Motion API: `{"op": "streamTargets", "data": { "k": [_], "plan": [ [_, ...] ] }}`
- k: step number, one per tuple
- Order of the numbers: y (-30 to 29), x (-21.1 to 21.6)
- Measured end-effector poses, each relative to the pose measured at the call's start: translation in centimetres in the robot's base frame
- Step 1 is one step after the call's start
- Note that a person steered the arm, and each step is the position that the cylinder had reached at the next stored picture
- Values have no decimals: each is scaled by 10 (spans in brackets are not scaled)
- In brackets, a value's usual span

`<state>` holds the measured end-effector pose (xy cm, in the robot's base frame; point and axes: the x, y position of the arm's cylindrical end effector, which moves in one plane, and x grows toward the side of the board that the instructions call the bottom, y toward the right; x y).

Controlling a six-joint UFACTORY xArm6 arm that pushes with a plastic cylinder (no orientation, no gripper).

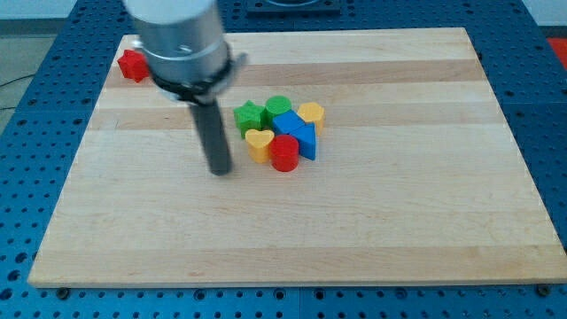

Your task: Separate the yellow heart from the group of blocks

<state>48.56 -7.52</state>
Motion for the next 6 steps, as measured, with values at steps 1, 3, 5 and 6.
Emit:
{"op": "streamTargets", "data": {
  "k": [1,3,5,6],
  "plan": [
    [69,11],
    [93,-4],
    [67,-28],
    [28,-29]
  ]
}}
